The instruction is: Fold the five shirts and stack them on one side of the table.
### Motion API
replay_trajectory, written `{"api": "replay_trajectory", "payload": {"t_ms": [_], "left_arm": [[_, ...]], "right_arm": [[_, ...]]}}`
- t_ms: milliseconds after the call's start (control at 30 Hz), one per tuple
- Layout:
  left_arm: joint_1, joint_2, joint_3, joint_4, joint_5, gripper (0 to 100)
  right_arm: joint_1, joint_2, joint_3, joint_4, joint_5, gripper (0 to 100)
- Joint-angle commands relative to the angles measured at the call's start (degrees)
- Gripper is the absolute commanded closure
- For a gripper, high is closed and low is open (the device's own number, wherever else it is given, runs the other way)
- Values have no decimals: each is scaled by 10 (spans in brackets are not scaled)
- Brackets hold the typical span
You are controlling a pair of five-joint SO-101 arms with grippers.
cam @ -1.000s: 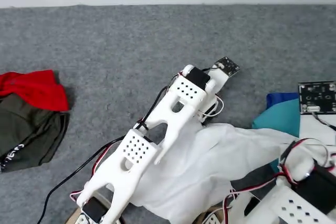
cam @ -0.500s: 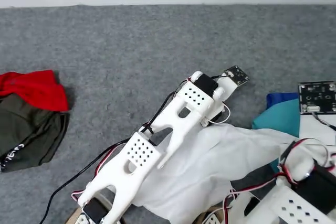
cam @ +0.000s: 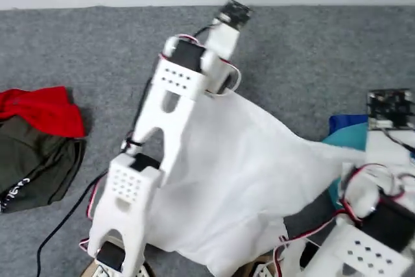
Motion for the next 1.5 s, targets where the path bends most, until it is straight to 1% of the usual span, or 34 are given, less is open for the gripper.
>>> {"api": "replay_trajectory", "payload": {"t_ms": [0, 133, 267, 367, 500, 600, 767, 867, 1000, 1167, 1300, 1400, 1467], "left_arm": [[-33, -118, 46, 10, -5, 988], [-75, -218, 94, 10, -6, 988], [-127, -305, 125, 10, -7, 988], [-164, -353, 147, 10, -31, 988], [-203, -384, 190, 8, -47, 988], [-233, -385, 206, 4, -47, 988], [-274, -384, 207, -41, -47, 988], [-279, -371, 213, -68, -47, 988], [-280, -321, 210, -98, -48, 988], [-280, -259, 209, -165, -66, 988], [-280, -233, 209, -205, -67, 988], [-280, -225, 209, -209, -69, 988], [-280, -229, 209, -208, -91, 988]], "right_arm": [[-95, 0, 34, -95, -25, 988], [-171, 7, 62, -203, -25, 988], [-205, 71, 46, -286, -25, 988], [-220, 154, -11, -322, -25, 988], [-249, 285, -141, -349, -35, 988], [-276, 395, -262, -351, -49, 988], [-315, 598, -476, -341, -49, 988], [-323, 719, -619, -316, -49, 988], [-330, 865, -822, -275, -48, 988], [-336, 1025, -1036, -222, -47, 988], [-339, 1110, -1128, -192, -47, 988], [-339, 1135, -1146, -160, -47, 988], [-338, 1138, -1146, -138, -47, 988]]}}
